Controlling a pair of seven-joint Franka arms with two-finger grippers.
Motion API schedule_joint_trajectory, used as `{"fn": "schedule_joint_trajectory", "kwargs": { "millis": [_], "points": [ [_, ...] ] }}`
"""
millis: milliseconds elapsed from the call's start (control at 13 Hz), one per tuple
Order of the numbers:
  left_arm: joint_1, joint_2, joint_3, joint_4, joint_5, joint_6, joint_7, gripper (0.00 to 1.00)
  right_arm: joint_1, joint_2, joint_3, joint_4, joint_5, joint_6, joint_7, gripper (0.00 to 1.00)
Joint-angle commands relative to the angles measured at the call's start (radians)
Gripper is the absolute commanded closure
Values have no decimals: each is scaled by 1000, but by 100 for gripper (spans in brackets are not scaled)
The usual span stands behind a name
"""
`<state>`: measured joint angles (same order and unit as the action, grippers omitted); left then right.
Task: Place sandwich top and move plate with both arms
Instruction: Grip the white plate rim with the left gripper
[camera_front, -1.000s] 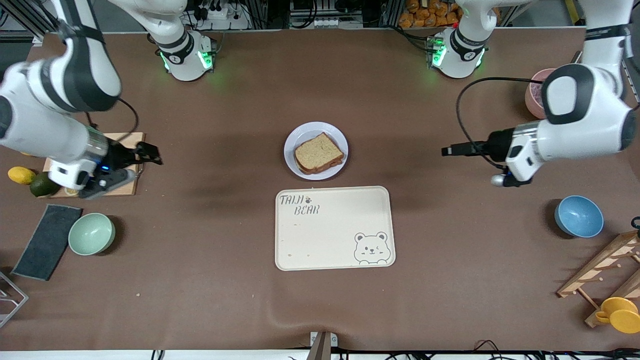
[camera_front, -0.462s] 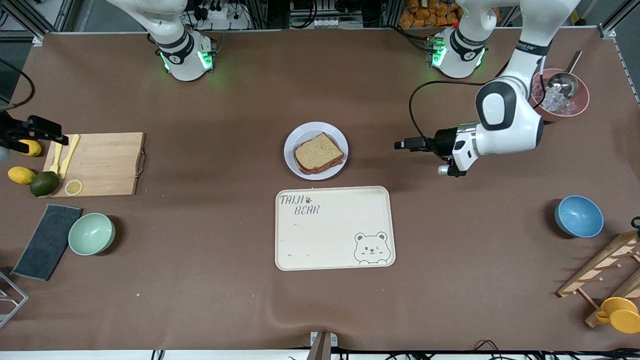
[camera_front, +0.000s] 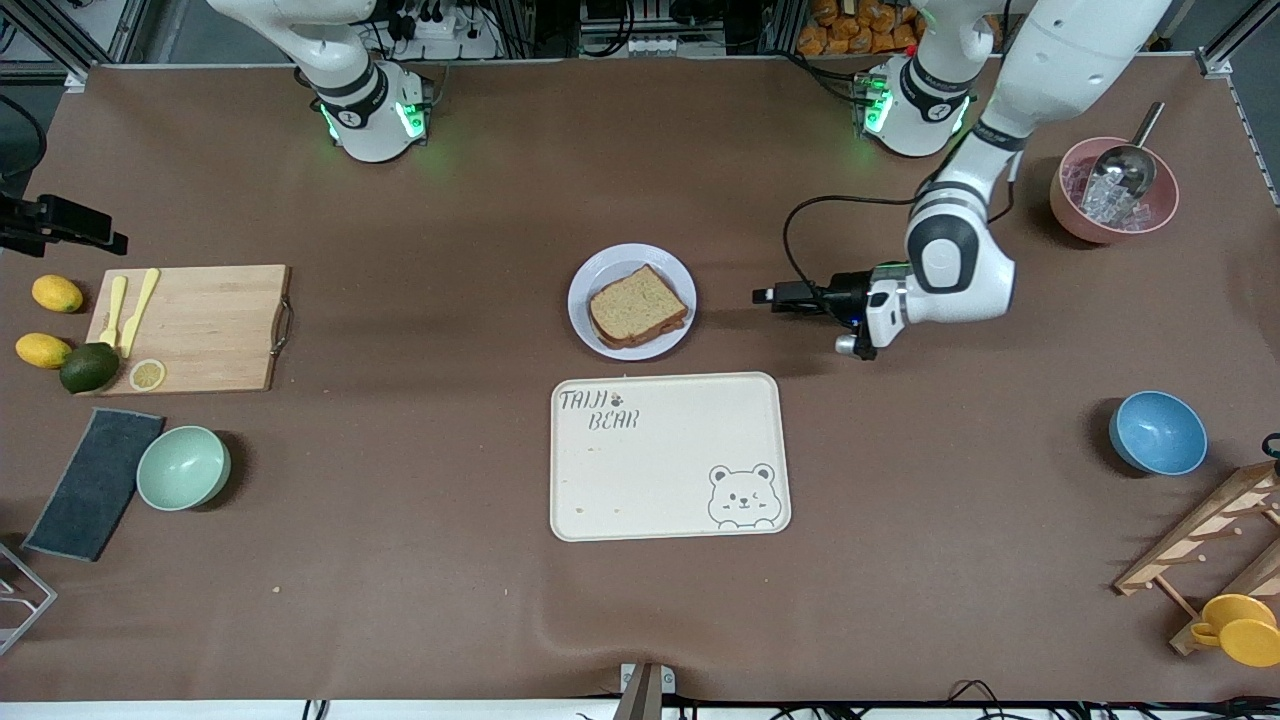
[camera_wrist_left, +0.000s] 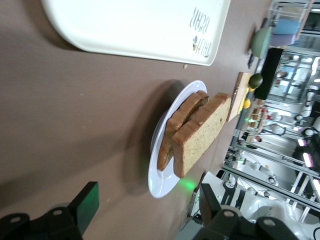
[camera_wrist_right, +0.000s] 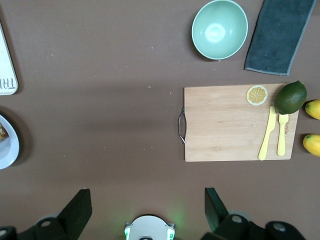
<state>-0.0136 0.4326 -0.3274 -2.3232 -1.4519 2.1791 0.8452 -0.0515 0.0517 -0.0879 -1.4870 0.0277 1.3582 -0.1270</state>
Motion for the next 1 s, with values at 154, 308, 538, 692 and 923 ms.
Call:
{"fn": "schedule_joint_trajectory", "kwargs": {
  "millis": [154,308,538,692,923],
  "points": [
    [-75,127,-7,22,-237,24,276,32,18,-61,-12,7,-22,45,-22,0],
    [-92,147,-9,27,-248,24,308,42,18,-64,-10,8,-22,51,-22,0],
    [-101,173,-10,34,-266,24,339,49,18,-62,-12,16,-28,56,-26,0],
    [-121,186,-10,47,-303,24,368,50,16,-67,-12,16,-32,45,-19,0],
    [-164,204,-10,68,-373,24,385,56,12,-64,-13,16,-26,36,-13,0]
  ]
}}
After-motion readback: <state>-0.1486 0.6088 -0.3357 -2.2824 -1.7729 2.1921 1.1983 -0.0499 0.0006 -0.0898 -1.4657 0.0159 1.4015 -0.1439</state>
